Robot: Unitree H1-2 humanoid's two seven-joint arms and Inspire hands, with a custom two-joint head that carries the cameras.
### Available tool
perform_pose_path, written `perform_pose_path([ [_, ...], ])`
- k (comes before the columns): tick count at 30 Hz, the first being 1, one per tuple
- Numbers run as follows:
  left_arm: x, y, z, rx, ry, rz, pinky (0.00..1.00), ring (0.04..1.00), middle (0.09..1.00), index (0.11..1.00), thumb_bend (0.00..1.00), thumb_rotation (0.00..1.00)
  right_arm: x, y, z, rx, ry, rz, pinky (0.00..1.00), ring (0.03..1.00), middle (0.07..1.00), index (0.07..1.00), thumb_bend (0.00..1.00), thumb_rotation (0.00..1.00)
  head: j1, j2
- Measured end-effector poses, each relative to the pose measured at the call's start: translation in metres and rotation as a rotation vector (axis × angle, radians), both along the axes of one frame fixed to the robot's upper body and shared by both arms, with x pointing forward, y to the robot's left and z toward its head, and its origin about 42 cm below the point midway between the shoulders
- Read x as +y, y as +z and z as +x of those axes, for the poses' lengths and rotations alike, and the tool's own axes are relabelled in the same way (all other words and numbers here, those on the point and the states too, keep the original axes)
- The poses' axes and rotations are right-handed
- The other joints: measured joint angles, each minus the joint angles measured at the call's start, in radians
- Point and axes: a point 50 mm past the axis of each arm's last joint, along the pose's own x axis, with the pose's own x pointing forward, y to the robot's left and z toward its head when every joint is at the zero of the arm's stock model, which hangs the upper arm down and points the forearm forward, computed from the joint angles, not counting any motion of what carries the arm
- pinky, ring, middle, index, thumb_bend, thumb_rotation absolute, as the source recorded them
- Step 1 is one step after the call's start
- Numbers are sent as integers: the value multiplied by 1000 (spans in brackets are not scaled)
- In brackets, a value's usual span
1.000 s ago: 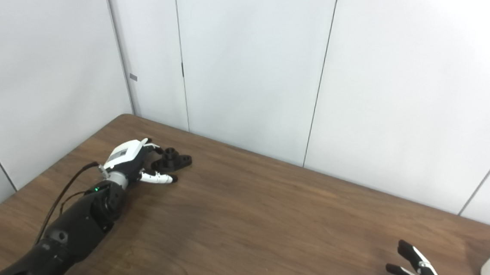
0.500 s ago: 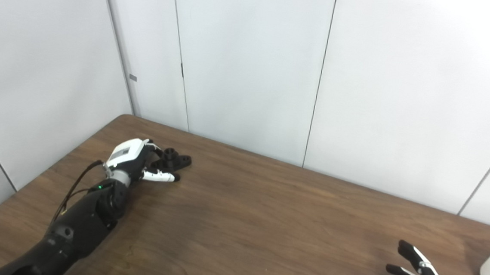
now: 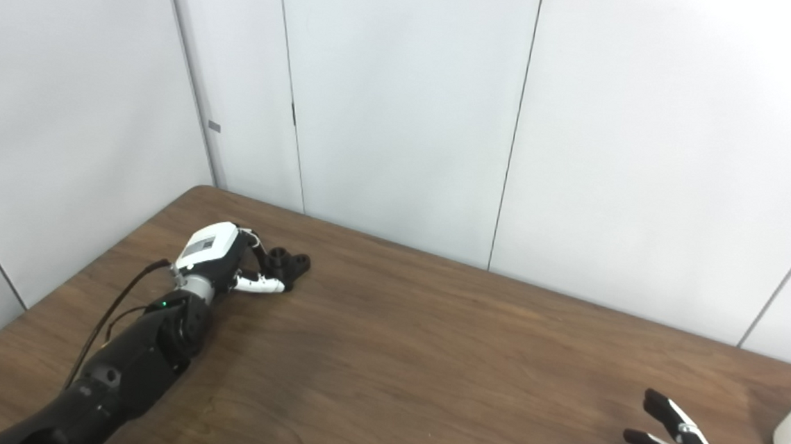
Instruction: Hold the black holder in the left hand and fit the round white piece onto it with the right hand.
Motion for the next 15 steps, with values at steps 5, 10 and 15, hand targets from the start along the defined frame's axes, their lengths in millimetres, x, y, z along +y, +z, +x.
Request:
perform_pose_path([
  [5, -2, -2, -4, -26, -16, -17, 1000, 965, 875, 483, 524, 56, 0, -2, 1, 6, 0, -1, 653, 737, 881, 858, 634, 0, -11, -2],
  [10, -11, -6, -14, -51, -54, -39, 1000, 954, 877, 484, 524, 57, 1, -2, 3, 0, 2, -6, 621, 727, 876, 847, 642, 0, -26, -3],
  [15, -31, -13, -22, -79, -137, -33, 994, 963, 888, 483, 525, 59, 3, -5, 7, -3, 9, -4, 615, 725, 869, 842, 650, 0, -51, 0],
])
